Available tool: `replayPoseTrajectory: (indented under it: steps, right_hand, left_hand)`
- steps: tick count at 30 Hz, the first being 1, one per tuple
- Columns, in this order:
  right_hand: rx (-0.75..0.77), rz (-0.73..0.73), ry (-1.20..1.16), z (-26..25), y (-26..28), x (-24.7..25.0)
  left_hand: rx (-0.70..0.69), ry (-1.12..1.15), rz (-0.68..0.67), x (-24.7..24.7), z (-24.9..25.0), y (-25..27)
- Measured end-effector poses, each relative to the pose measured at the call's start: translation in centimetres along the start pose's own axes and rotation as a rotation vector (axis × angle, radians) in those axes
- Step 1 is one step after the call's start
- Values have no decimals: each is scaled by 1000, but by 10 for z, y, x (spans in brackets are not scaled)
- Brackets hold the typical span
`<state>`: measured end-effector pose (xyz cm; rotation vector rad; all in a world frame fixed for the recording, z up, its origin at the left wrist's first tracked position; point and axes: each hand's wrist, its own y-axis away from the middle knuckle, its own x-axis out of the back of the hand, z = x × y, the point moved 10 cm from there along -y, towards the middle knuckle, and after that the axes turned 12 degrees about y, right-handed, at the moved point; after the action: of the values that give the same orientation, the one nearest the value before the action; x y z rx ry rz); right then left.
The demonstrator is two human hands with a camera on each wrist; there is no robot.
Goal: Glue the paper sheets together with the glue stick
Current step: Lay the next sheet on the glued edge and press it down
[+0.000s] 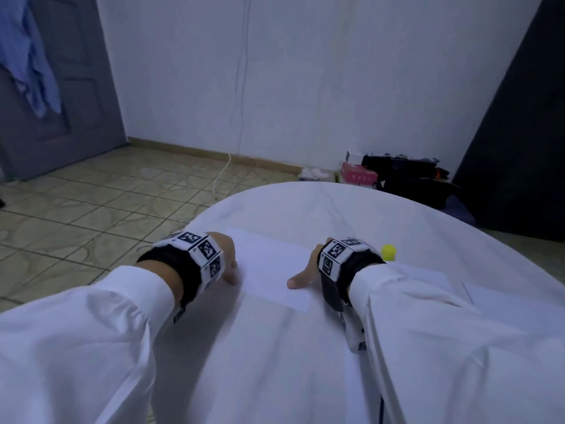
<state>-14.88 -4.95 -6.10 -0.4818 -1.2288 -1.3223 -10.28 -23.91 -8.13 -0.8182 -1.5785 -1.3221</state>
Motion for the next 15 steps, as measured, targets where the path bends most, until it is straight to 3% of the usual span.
replayPoseTrajectory:
  steps: [8,15]
  right_hand:
    - [44,-38,-6,-14,-7,3]
    - [-36,32,-412,-17,16,17]
  left_hand:
    - [17,104,13,3,-3,-15]
    - [1,188,57,1,-6,0]
